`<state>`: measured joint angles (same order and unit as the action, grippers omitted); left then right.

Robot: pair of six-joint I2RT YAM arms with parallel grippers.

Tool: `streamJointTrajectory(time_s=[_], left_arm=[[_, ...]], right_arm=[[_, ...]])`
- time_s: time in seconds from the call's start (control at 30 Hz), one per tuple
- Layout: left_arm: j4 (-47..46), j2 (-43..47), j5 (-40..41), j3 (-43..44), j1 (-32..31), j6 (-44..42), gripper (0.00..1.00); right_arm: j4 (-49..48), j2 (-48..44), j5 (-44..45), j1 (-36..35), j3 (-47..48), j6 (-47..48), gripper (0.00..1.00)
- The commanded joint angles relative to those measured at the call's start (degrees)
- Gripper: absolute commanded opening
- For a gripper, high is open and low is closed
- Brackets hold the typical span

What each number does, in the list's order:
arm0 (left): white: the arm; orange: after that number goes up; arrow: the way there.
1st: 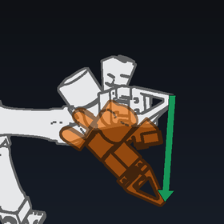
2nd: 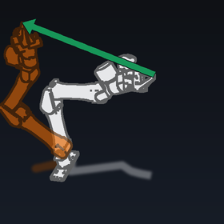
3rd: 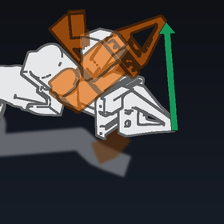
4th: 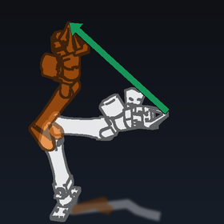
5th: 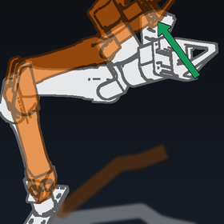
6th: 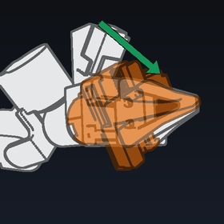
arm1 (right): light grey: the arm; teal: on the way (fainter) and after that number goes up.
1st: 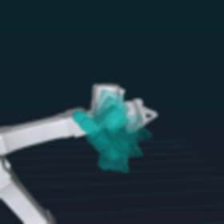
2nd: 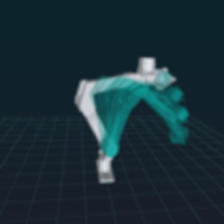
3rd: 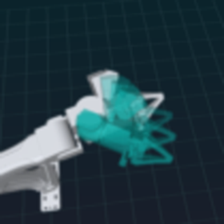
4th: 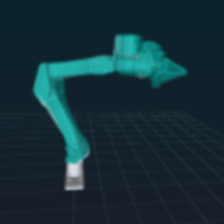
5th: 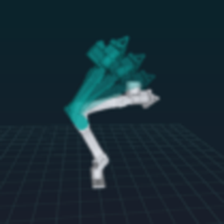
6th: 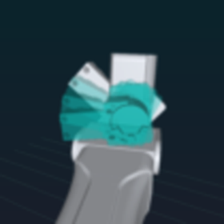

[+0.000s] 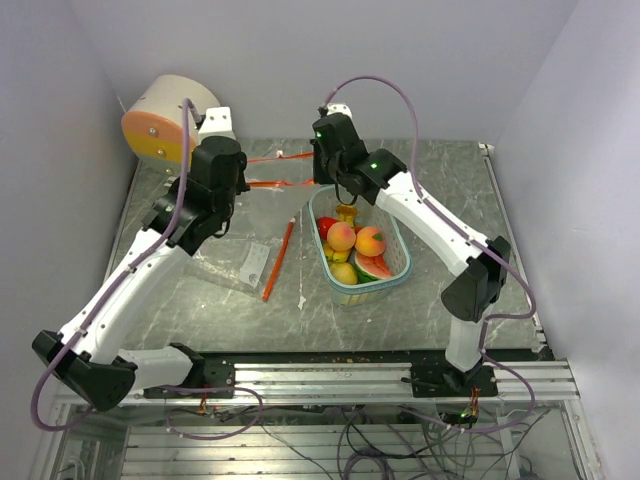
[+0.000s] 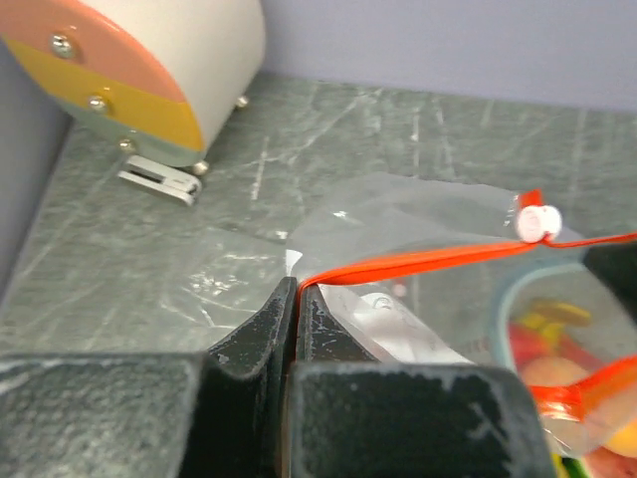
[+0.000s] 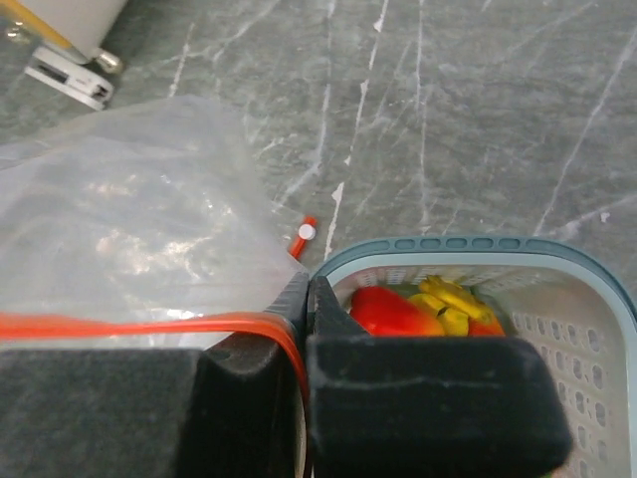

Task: Place the food in the zip-top bag and seal the zipper
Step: Open the zipper of the food storage bag.

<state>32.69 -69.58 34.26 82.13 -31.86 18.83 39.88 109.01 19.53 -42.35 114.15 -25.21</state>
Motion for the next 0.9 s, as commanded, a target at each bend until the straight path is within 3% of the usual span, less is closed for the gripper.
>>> streamJointTrajectory(time_s=[0.0,0.07,0.1,0.23,0.43,0.63,0.77,0.87], left_arm=[[2.64,-0.52,13.04,2.83,0.83,-4.97,0.07],[0.79,-1.5,5.0,2.88,0.74,-2.57,0.17],[-1.1,-1.6,0.69,2.24,0.74,-1.97,0.27],[-11.18,0.6,-12.63,-4.4,0.77,0.14,0.55],[-15.61,4.73,-19.54,-8.63,0.81,1.28,0.87],[-15.83,5.82,-20.01,-11.14,0.84,6.21,0.89],[-16.82,5.42,-17.57,-12.95,0.96,9.45,0.77],[-17.93,4.67,-17.1,-14.14,1.26,11.26,0.64]], right_arm=[[1.16,-3.98,2.3,1.69,-0.52,1.7,0.0],[-2.34,-4.34,-5.01,1.65,0.15,1.56,0.0],[-4.16,-4.49,-8.54,1.6,0.54,1.44,0.0],[-5.25,-2.69,-14.66,1.13,5.06,0.45,0.0],[-6.48,-2.78,-15.59,1.06,3.66,-0.76,0.0],[-7.81,-3.09,-18.13,1.13,1.98,-1.49,0.0],[-9.45,-4.33,-19.66,1.11,0.23,-1.09,0.0],[-10.74,-5.29,-21.41,1.08,-0.86,-0.51,0.0]])
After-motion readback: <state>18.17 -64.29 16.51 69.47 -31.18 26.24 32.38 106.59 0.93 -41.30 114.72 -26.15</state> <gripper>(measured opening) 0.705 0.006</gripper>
